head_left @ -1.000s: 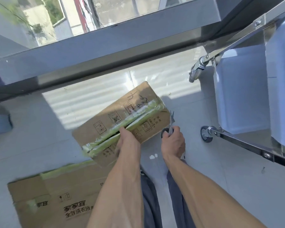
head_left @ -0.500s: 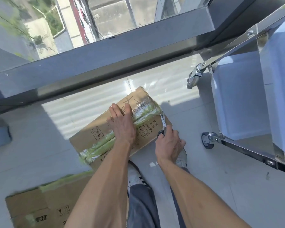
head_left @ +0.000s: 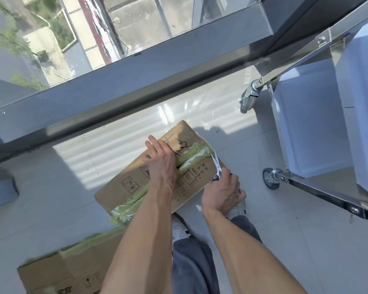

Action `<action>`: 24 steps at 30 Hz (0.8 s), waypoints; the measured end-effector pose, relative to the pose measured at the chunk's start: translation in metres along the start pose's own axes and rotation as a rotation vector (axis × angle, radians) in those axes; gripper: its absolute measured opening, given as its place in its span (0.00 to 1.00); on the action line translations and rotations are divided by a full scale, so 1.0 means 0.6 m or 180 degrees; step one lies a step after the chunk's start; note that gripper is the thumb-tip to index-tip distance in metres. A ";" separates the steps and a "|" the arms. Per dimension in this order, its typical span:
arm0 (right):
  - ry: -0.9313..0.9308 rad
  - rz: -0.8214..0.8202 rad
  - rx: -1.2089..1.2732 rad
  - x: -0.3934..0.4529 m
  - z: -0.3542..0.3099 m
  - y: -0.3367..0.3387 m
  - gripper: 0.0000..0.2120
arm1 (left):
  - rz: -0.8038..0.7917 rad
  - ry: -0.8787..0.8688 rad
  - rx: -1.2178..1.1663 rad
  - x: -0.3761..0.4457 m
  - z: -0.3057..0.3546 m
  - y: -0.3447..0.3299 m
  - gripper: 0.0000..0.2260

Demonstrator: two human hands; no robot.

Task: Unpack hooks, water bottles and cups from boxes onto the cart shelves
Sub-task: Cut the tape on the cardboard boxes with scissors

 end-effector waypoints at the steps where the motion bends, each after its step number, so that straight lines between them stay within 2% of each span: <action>1: -0.0083 -0.0001 0.0066 -0.001 -0.004 0.002 0.21 | -0.0089 0.0088 -0.0164 0.001 0.003 -0.004 0.36; 4: -0.0086 0.0056 0.0135 -0.010 -0.012 0.010 0.19 | -0.0292 0.0135 -0.0516 0.002 0.014 -0.017 0.47; 6: -0.0149 0.0065 0.0167 -0.017 -0.004 0.016 0.18 | -0.0355 0.0200 -0.0693 0.001 0.019 -0.015 0.50; 10: -0.0169 0.0098 0.0176 -0.023 -0.001 0.034 0.16 | -0.0410 0.0268 -0.0945 -0.005 0.021 0.005 0.47; 14: 0.0542 -0.0212 -0.0221 0.003 -0.046 0.038 0.15 | -0.0327 0.0201 -0.0869 -0.002 0.017 0.032 0.40; 17: 0.0834 -0.0423 -0.0434 0.028 -0.077 0.035 0.17 | -0.0238 0.0080 -0.0758 -0.002 0.017 0.043 0.35; 21: 0.1053 -0.0403 -0.0442 0.033 -0.072 0.034 0.17 | -0.0268 0.0120 -0.0752 -0.006 0.016 0.045 0.35; 24: 0.0979 -0.0365 -0.0443 0.022 -0.043 0.031 0.16 | -0.0320 0.0176 -0.0863 -0.009 0.016 0.040 0.35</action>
Point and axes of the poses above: each hand's wrist, its own x-axis towards the middle knuckle, its own y-axis out of the back of the hand, z = x × y, the point moved 8 cm from there along x, towards the middle knuckle, and after that the axes turned 1 degree about -x, right-handed, at the moved point
